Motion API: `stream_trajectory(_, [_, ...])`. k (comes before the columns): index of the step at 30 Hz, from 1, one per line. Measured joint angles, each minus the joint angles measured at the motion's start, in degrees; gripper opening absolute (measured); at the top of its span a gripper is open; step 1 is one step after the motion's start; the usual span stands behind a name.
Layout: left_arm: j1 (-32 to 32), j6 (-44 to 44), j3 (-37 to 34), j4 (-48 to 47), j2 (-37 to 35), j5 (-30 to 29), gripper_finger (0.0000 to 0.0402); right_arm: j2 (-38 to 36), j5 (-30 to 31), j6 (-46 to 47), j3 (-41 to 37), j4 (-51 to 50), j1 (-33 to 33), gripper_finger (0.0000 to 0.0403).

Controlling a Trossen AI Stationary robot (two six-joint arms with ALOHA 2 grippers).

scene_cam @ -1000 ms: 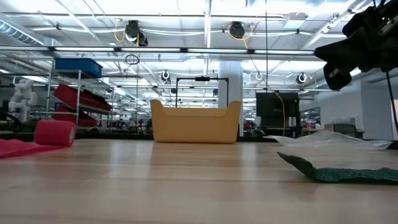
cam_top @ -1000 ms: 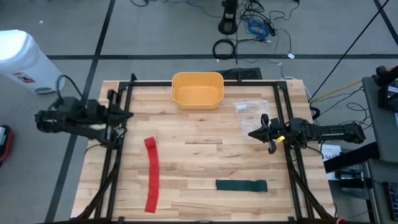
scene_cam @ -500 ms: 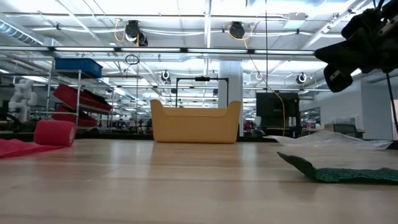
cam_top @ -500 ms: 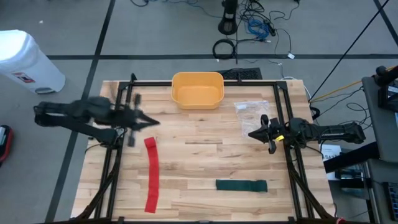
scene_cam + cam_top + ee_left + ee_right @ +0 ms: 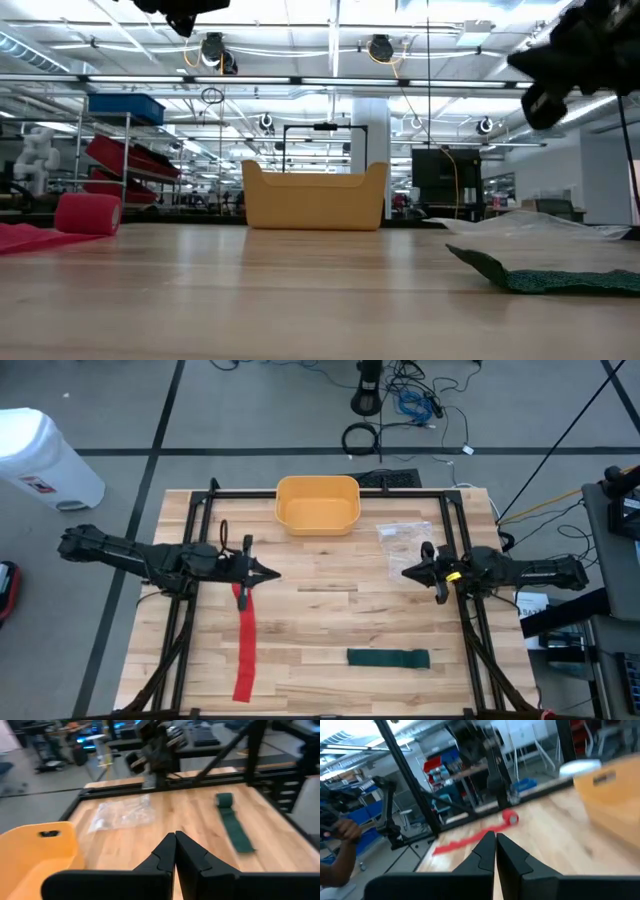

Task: Roll bandage
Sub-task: Roll the red bandage

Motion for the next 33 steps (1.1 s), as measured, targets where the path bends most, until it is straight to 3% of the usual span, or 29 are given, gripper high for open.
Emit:
stream_trajectory(10, [0.03, -0.02, 0.00, -2.88, -2.15, -1.67, 0.0017, 15.46, 0.13, -11.62, 19.49, -3.02, 0.39, 0.0000])
stream_trajectory(16, [0.03, -2.34, 0.00, -10.85, -2.15, -2.89, 0.0017, 30.05, 1.30, -8.56, 18.84, -1.43, 6.19, 0.0000])
stream_trajectory(23, [0.03, -8.01, 0.00, -22.77, -2.15, -8.10, 0.0017, 45.93, 4.37, -8.03, 18.40, 9.49, 13.10, 0.0000])
stream_trajectory(33, [-3.77, -25.66, 0.00, -41.14, -1.73, -6.50, 0.0017, 51.94, 4.59, -8.23, 18.40, 11.56, 14.19, 0.0000])
